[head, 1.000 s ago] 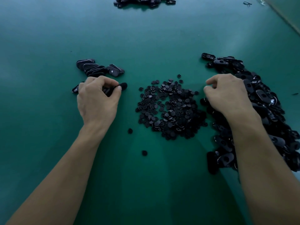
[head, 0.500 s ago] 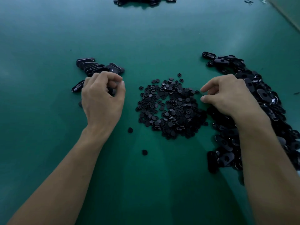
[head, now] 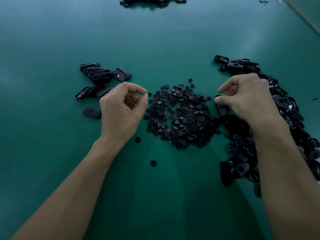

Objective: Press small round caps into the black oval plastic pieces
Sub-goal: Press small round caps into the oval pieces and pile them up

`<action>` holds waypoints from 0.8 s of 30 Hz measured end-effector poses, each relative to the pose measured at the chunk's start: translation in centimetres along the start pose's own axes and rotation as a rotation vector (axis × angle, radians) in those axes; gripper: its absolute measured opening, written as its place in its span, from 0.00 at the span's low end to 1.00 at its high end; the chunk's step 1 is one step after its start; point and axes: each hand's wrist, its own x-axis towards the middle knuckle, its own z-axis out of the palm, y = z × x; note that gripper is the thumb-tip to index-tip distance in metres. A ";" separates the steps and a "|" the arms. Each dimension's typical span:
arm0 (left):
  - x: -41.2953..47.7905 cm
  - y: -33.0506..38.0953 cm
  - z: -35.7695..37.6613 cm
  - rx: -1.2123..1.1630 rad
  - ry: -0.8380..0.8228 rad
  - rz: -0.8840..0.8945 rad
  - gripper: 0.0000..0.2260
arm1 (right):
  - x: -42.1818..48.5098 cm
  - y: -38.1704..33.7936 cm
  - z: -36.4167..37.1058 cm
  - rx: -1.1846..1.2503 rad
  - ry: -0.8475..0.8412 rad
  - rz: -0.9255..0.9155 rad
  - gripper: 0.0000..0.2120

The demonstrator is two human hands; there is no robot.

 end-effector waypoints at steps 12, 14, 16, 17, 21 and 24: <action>-0.5 1.3 0.3 -0.149 -0.070 0.027 0.03 | -1.0 -2.7 -1.3 0.294 -0.052 -0.111 0.08; -0.8 1.7 0.5 -0.228 -0.136 0.003 0.05 | -1.5 -3.6 -0.7 0.375 -0.083 -0.139 0.09; -1.0 2.0 0.6 -0.283 -0.205 -0.050 0.09 | -2.1 -4.4 0.3 0.452 -0.102 -0.163 0.09; -1.1 2.1 0.7 -0.302 -0.229 -0.077 0.10 | -2.4 -4.8 0.9 0.497 -0.115 -0.175 0.09; -1.1 2.4 0.8 -0.426 -0.258 -0.155 0.10 | -3.6 -6.3 3.2 0.671 -0.166 -0.219 0.09; -1.0 2.4 0.8 -0.513 -0.266 -0.210 0.06 | -3.9 -6.9 4.5 0.697 -0.143 -0.238 0.08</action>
